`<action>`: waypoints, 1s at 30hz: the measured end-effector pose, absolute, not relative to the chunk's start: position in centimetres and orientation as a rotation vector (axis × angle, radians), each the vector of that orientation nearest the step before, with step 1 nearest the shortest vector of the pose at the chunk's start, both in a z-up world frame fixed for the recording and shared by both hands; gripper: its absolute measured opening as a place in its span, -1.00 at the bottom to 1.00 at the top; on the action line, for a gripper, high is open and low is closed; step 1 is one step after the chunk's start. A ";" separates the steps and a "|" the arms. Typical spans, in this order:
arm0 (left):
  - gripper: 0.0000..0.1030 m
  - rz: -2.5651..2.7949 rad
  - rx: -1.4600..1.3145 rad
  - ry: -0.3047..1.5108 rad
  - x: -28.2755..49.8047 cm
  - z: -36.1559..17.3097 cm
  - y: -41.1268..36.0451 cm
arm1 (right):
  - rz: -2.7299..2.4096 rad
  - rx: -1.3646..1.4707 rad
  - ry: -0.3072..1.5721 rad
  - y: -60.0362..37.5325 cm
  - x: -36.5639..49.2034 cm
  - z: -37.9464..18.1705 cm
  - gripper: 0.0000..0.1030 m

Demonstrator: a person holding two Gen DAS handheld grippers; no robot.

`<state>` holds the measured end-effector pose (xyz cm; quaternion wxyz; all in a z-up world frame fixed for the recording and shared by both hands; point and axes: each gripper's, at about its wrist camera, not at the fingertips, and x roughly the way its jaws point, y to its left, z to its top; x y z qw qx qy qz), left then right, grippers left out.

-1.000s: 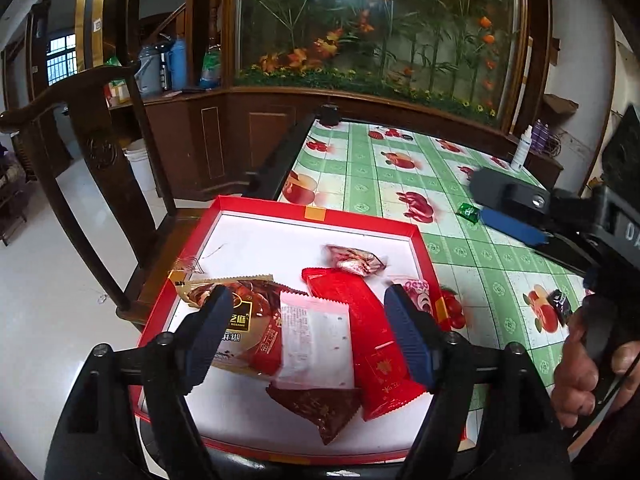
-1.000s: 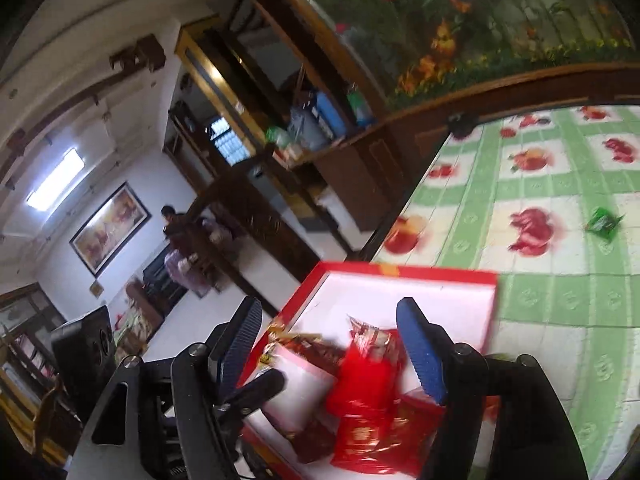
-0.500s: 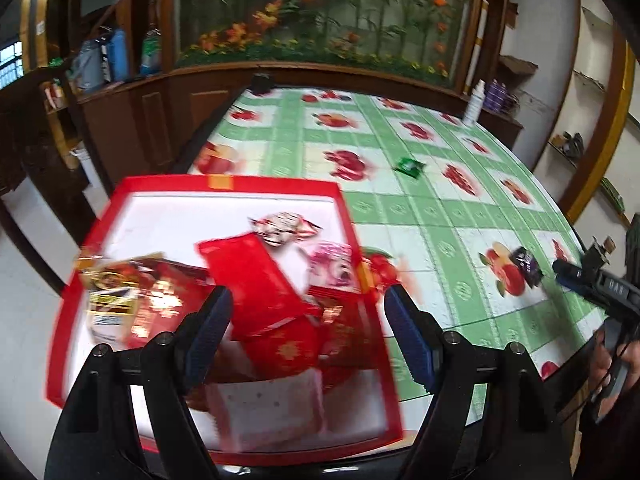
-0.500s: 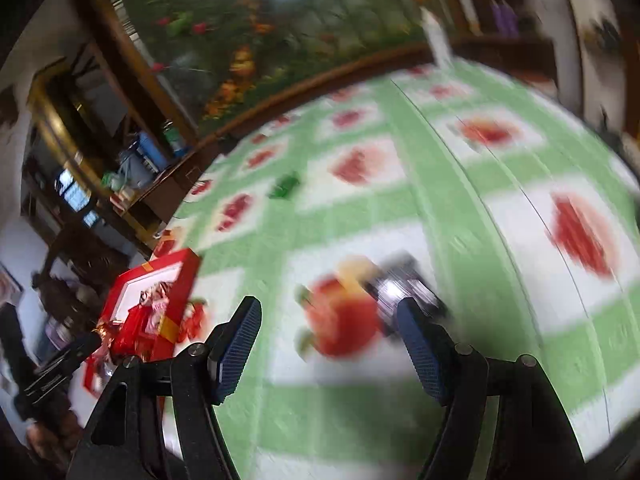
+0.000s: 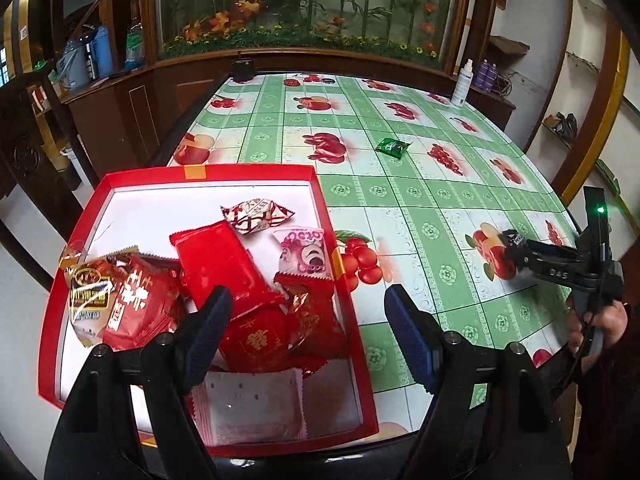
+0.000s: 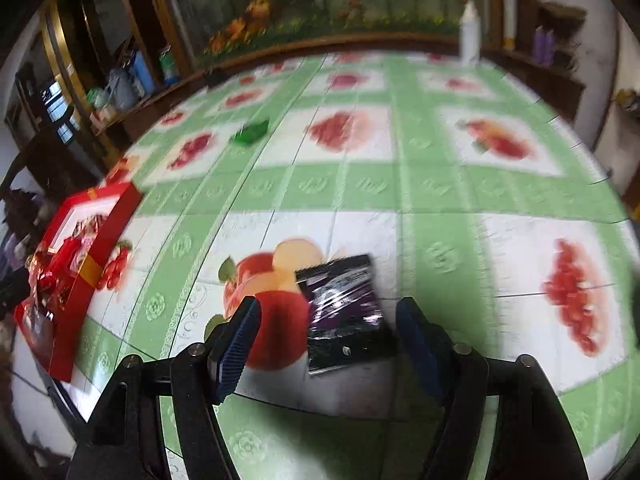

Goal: Organize snacks
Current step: 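Grasp the green candy with the left gripper while the right holds the purple bag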

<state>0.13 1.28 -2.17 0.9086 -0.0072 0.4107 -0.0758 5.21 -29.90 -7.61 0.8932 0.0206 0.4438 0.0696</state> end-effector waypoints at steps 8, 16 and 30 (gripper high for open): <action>0.52 -0.168 0.132 0.800 5.5 0.7 -3.4 | 0.106 0.097 0.912 -30.7 5.9 -7.8 -0.33; 0.52 -0.182 0.219 0.845 15.9 0.0 -10.3 | 0.244 0.403 0.889 -34.5 6.9 -8.4 -0.33; 0.52 -0.144 0.234 0.955 25.6 -6.5 -15.9 | 0.422 0.638 0.874 -36.3 7.5 -9.7 -0.34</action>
